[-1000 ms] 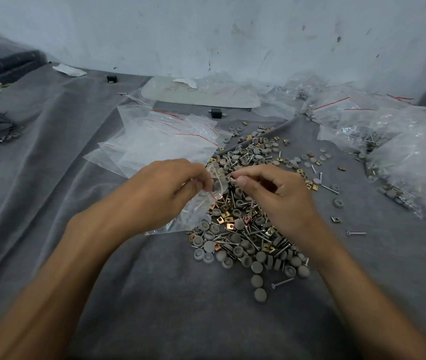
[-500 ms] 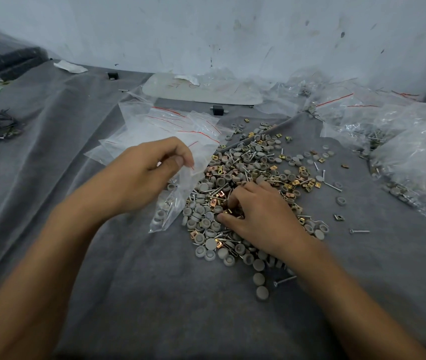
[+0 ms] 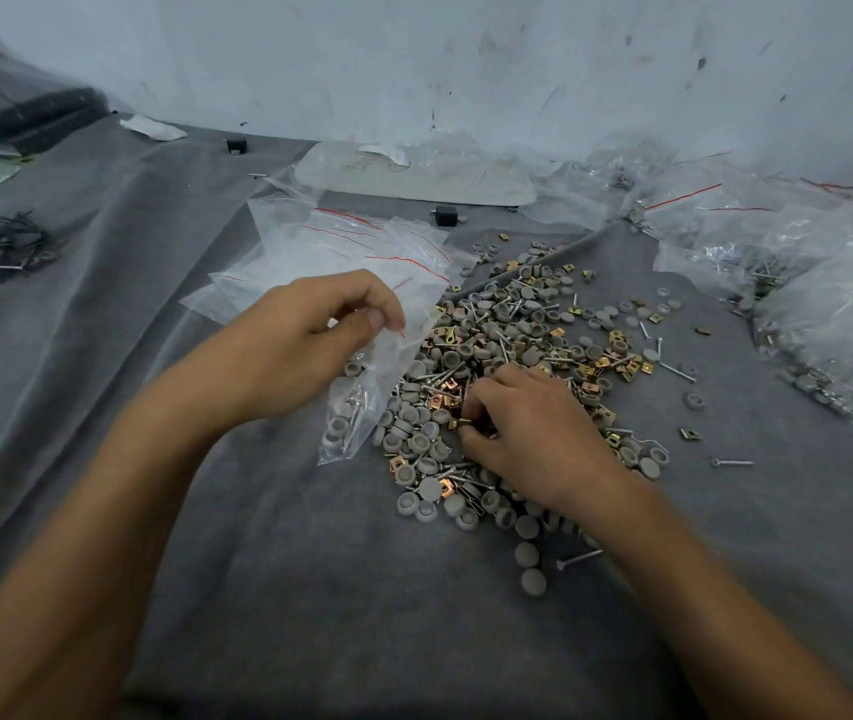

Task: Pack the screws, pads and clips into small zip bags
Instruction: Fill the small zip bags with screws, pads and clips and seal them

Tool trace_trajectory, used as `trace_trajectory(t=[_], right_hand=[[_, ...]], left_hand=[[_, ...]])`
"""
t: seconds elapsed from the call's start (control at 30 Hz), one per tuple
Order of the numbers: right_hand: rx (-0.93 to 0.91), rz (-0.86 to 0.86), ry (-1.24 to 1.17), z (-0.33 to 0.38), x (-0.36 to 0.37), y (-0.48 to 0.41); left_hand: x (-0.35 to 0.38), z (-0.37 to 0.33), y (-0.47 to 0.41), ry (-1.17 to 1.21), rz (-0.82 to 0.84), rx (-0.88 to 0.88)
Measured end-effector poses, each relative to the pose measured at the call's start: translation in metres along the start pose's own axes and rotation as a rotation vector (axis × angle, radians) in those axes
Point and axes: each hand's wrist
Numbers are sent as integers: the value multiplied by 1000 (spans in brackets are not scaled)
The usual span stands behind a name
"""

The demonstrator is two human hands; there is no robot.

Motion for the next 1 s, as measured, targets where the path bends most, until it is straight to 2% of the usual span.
trace_trajectory(t=[0.23, 0.43, 0.6, 0.87, 1.0], right_hand=[[-22, 4, -67, -1, 2, 1], [114, -176, -245, -11, -3, 0], [185, -198, -508, -25, -17, 0], [157, -127, -1141, -28, -33, 2], [70, -66, -1260, -15, -33, 1]], left_hand=[[3, -2, 1, 70, 48, 6], [11, -3, 3, 114, 116, 17], [13, -1, 5, 108, 129, 23], [21, -13, 3, 76, 182, -25], [28, -20, 3, 61, 221, -30]])
Point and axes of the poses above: each hand's wrist, its own y-axis away from the middle knuckle, its own x-axis out of the palm, z = x × y, and after that the axes turned 9 degrees about x, right-handed
